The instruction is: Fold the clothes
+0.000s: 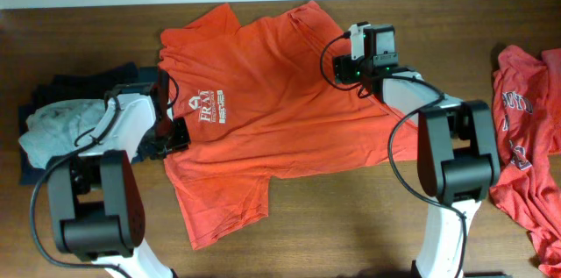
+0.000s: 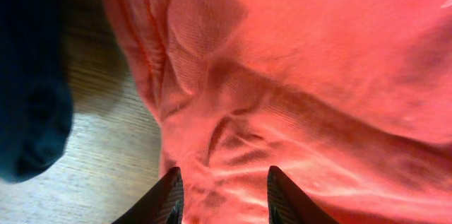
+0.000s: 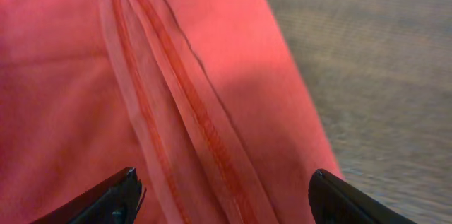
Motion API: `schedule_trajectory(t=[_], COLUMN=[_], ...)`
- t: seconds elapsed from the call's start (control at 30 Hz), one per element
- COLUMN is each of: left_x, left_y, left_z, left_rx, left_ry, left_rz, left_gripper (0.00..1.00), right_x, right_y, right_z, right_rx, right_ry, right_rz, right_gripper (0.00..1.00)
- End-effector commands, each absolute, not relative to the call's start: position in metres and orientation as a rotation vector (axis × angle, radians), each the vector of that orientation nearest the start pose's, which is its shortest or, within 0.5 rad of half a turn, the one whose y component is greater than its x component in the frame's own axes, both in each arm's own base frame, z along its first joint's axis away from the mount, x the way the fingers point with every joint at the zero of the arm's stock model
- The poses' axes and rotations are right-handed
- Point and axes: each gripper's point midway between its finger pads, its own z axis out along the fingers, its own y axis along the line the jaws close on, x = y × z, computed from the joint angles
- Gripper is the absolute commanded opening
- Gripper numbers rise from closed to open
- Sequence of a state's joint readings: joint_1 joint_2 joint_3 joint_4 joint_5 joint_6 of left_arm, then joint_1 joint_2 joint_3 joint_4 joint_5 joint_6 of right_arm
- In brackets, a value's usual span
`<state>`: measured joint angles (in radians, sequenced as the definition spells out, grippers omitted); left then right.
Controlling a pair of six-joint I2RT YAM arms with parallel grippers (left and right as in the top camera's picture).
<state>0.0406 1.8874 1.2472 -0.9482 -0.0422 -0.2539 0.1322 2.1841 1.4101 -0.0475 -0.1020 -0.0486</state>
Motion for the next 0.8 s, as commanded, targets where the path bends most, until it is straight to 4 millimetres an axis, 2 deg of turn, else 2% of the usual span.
schedule_trajectory(t=[0.0,0.1,0.2,0.27,0.3,0.33,0.37,0.47,0.6,0.63,0.67,0.77], left_x=[0.333,0.333,0.333,0.333,0.333,0.333,0.333,0.333,0.335,0.336,0.337,0.337], left_y=[0.022,0.022,0.022,0.022,0.022,0.022,0.022,0.022,0.022,0.022,0.022,0.022], left_z=[0.036,0.036,0.036,0.036,0.036,0.036,0.036,0.036,0.036,0.036,0.036,0.036], left_rx=[-0.434,-0.435,-0.435,-0.435,-0.435,-0.435,-0.434,-0.434,-0.433,-0.433,-0.433,-0.433], left_ry=[3.072,3.071,3.072,3.071,3.071,3.071,3.071,3.071,3.063,3.06,3.057,3.055], left_rz=[0.076,0.075,0.075,0.075,0.076,0.076,0.076,0.077,0.075,0.075,0.074,0.074], left_gripper=[0.41,0.41,0.41,0.41,0.41,0.41,0.41,0.41,0.42,0.42,0.42,0.42], right_x=[0.548,0.547,0.547,0.547,0.548,0.548,0.55,0.555,0.561,0.562,0.565,0.566], right_y=[0.093,0.091,0.077,0.069,0.061,0.057,0.047,0.029,0.033,0.034,0.031,0.011], right_z=[0.008,0.003,0.0,-0.001,0.0,0.0,0.002,0.017,0.041,0.049,0.057,0.063], right_rx=[-0.274,-0.271,-0.236,-0.214,-0.195,-0.184,-0.158,-0.085,-0.104,-0.112,-0.111,-0.043], right_ry=[2.401,2.414,2.43,2.436,2.436,2.434,2.432,2.437,2.413,2.401,2.387,2.389], right_rz=[0.153,0.14,0.044,-0.011,-0.059,-0.083,-0.133,-0.121,0.053,0.116,0.175,0.214], right_gripper=[0.8,0.74,0.64,0.52,0.41,0.36,0.23,0.09,0.1,0.15,0.15,0.15])
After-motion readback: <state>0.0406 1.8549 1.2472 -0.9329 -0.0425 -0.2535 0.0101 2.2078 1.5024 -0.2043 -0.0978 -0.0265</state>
